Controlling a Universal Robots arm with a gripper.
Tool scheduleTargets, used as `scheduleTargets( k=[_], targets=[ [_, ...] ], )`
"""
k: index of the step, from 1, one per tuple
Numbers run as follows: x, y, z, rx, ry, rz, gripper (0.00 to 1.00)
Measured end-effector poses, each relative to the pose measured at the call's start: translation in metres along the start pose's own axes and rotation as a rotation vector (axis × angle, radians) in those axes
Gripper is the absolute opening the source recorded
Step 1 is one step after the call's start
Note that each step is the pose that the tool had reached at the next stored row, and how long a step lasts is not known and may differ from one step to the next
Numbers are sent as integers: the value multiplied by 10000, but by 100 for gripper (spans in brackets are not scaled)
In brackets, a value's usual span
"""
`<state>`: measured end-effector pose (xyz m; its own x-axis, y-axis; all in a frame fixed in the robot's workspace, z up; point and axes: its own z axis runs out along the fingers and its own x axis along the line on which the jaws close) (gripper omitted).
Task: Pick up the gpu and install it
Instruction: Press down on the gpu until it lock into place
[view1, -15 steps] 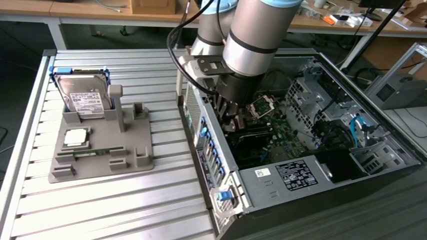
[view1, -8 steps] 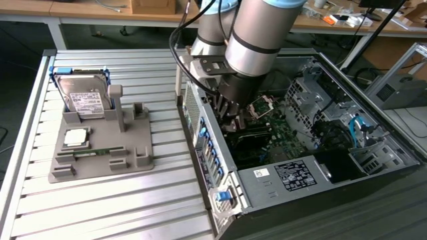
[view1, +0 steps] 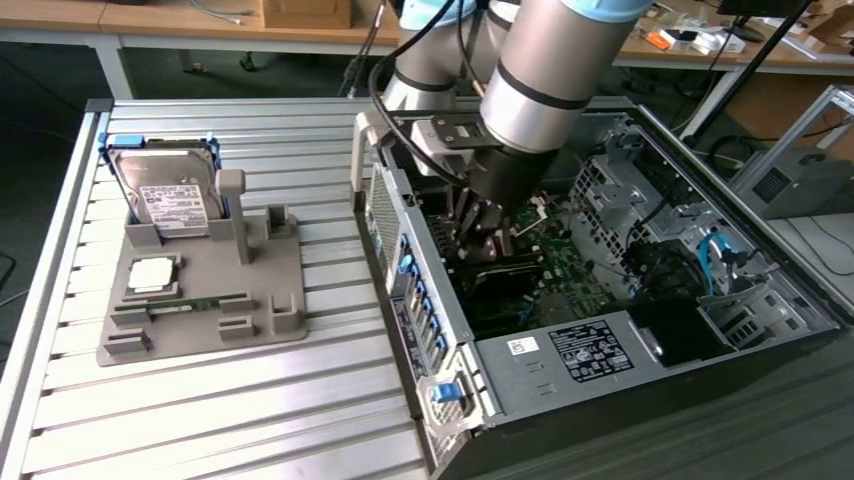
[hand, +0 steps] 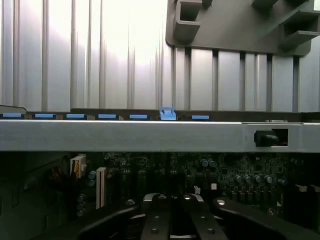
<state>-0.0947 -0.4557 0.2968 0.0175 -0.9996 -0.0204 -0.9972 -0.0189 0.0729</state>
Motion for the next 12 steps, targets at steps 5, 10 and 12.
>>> scheduleTargets(
  k=[5,10,12],
  targets=[
    [4,-165,36,-206,-3,4,10],
    [7,-248,100,-354,-7,6,10],
    [6,-247,122,-356,-6,4,10]
  ],
)
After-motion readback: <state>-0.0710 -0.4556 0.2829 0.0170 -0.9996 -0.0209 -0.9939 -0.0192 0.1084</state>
